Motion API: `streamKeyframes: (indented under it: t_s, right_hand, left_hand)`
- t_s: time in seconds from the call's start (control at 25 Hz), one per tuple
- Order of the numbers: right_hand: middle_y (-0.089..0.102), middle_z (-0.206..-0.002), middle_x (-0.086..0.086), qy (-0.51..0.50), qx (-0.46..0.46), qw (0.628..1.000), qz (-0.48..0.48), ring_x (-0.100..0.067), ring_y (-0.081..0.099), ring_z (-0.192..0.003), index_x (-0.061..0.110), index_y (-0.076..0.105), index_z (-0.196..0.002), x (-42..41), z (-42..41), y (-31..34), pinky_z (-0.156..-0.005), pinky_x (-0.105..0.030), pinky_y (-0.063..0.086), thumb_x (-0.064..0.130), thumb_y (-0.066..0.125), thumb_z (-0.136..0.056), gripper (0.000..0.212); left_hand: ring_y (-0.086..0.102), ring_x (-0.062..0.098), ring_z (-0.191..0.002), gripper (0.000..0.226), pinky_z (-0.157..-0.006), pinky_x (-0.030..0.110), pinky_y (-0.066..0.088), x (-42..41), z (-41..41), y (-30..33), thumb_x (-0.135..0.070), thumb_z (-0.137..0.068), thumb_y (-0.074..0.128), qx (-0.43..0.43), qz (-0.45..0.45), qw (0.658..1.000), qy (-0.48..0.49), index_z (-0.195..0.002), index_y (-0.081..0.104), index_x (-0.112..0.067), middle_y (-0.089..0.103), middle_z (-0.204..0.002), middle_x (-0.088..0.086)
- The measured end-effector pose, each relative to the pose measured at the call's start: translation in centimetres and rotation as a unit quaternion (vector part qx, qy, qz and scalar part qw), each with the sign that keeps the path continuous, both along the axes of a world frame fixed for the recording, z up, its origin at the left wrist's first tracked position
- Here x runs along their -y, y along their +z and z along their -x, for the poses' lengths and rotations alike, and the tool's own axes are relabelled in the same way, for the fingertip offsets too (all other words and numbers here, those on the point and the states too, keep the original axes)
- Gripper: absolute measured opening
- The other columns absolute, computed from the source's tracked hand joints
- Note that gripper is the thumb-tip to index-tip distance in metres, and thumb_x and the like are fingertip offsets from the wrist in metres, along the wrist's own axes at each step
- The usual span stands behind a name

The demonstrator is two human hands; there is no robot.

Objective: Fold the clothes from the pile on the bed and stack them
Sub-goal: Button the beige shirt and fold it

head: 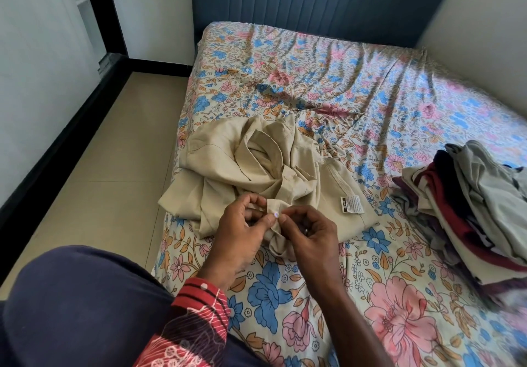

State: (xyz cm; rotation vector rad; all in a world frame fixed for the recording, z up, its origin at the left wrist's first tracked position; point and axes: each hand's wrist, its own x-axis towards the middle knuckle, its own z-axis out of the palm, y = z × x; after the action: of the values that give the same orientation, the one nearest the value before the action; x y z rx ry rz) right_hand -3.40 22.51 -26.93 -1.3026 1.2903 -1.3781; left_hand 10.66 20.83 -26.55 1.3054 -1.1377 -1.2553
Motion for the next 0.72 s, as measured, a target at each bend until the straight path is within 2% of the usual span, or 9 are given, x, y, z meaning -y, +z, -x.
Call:
streamKeyframes:
  t_s: [0.08, 0.16, 0.2, 0.28, 0.36, 0.44, 0.52, 0.6, 0.72]
  right_hand:
    - [0.075, -0.08, -0.004, 0.059, -0.093, 0.994, 0.013, -0.012, 0.069, -0.071, 0.013, 0.076, -0.092, 0.2, 1.3, 0.2, -0.064, -0.026, 0.056, 0.018, 0.079, -0.09, 0.006]
    - [0.072, -0.076, 0.005, 0.126, -0.246, 0.961, 0.006, -0.009, 0.068, -0.071, 0.023, 0.076, -0.086, 0.4, 2.9, 0.8, -0.064, -0.024, 0.053, 0.03, 0.083, -0.086, 0.01]
    - [0.07, -0.075, 0.01, 0.144, -0.315, 0.938, -0.002, -0.007, 0.066, -0.071, 0.028, 0.075, -0.084, 0.6, 3.7, 1.0, -0.065, -0.023, 0.051, 0.036, 0.081, -0.086, 0.01]
    - [0.064, -0.077, 0.022, 0.144, -0.445, 0.884, -0.002, 0.001, 0.06, -0.077, 0.034, 0.074, -0.088, 1.0, 5.5, 1.5, -0.079, -0.029, 0.049, 0.05, 0.068, -0.088, 0.017]
    - [0.058, -0.085, 0.028, 0.131, -0.525, 0.841, -0.004, 0.007, 0.052, -0.088, 0.038, 0.072, -0.095, 1.3, 6.8, 1.6, -0.095, -0.041, 0.041, 0.062, 0.053, -0.089, 0.032]
    - [0.058, -0.089, 0.024, 0.119, -0.499, 0.858, 0.026, 0.003, 0.053, -0.09, 0.036, 0.069, -0.09, 1.3, 7.5, 1.6, -0.093, -0.047, 0.044, 0.067, 0.049, -0.093, 0.038]
    - [0.062, -0.089, 0.016, 0.134, -0.392, 0.908, 0.061, -0.007, 0.059, -0.088, 0.025, 0.07, -0.082, 1.1, 8.0, 2.5, -0.077, -0.048, 0.053, 0.061, 0.057, -0.093, 0.04]
    - [0.066, -0.092, 0.007, 0.201, -0.301, 0.93, 0.056, -0.018, 0.064, -0.087, 0.02, 0.073, -0.08, 1.7, 8.8, 4.8, -0.07, -0.047, 0.055, 0.047, 0.068, -0.091, 0.03]
    - [0.07, -0.088, 0.001, 0.315, -0.327, 0.89, 0.043, -0.023, 0.067, -0.08, 0.03, 0.074, -0.082, 3.7, 10.7, 9.4, -0.068, -0.044, 0.053, 0.038, 0.074, -0.089, 0.01]
  left_hand:
    - [0.072, 0.021, -0.088, 0.015, -0.076, 0.036, 0.061, 0.1, -0.2, -0.1, -0.012, -0.09, 0.076, 0.022, 0.024, 0.999, 0.02, -0.096, 0.066, -0.022, 0.074, -0.09, 0.002]
    - [0.069, 0.012, -0.085, 0.015, -0.074, 0.032, 0.058, 0.1, -1.2, 0.1, -0.017, -0.089, 0.077, 0.049, 0.055, 0.997, 0.014, -0.094, 0.065, -0.024, 0.072, -0.089, -0.002]
    - [0.067, 0.008, -0.084, 0.017, -0.075, 0.032, 0.056, 0.3, -2.1, 0.2, -0.026, -0.087, 0.079, 0.104, 0.066, 0.992, -0.018, -0.096, 0.065, -0.029, 0.071, -0.089, -0.007]
    - [0.057, 0.005, -0.099, 0.032, -0.091, 0.042, 0.047, 0.8, -3.7, 0.2, -0.049, -0.08, 0.081, 0.305, 0.053, 0.943, -0.122, -0.105, 0.063, -0.041, 0.063, -0.096, -0.022]
    - [0.037, 0.006, -0.109, 0.042, -0.104, 0.041, 0.029, 0.8, -4.0, 0.9, -0.05, -0.078, 0.081, 0.446, 0.013, 0.872, -0.199, -0.115, 0.063, -0.046, 0.045, -0.099, -0.03]
    - [0.033, 0.007, -0.112, 0.034, -0.097, 0.037, 0.025, 1.0, -3.6, 1.1, -0.042, -0.083, 0.079, 0.49, 0.027, 0.85, -0.193, -0.115, 0.067, -0.044, 0.041, -0.1, -0.027]
    - [0.045, 0.008, -0.113, 0.014, -0.091, 0.031, 0.024, 1.3, -3.8, 0.9, -0.036, -0.089, 0.074, 0.451, 0.1, 0.88, -0.107, -0.103, 0.072, -0.038, 0.05, -0.103, -0.026]
    - [0.056, 0.002, -0.104, 0.006, -0.091, 0.017, 0.033, 1.8, -4.6, 1.1, -0.03, -0.094, 0.069, 0.299, 0.154, 0.941, -0.041, -0.098, 0.074, -0.028, 0.064, -0.103, -0.02]
    - [0.059, 0.001, -0.074, 0.016, -0.07, 0.016, 0.045, 2.6, -5.8, 3.7, -0.018, -0.099, 0.061, 0.123, 0.203, 0.969, -0.074, -0.084, 0.068, -0.017, 0.066, -0.077, -0.013]
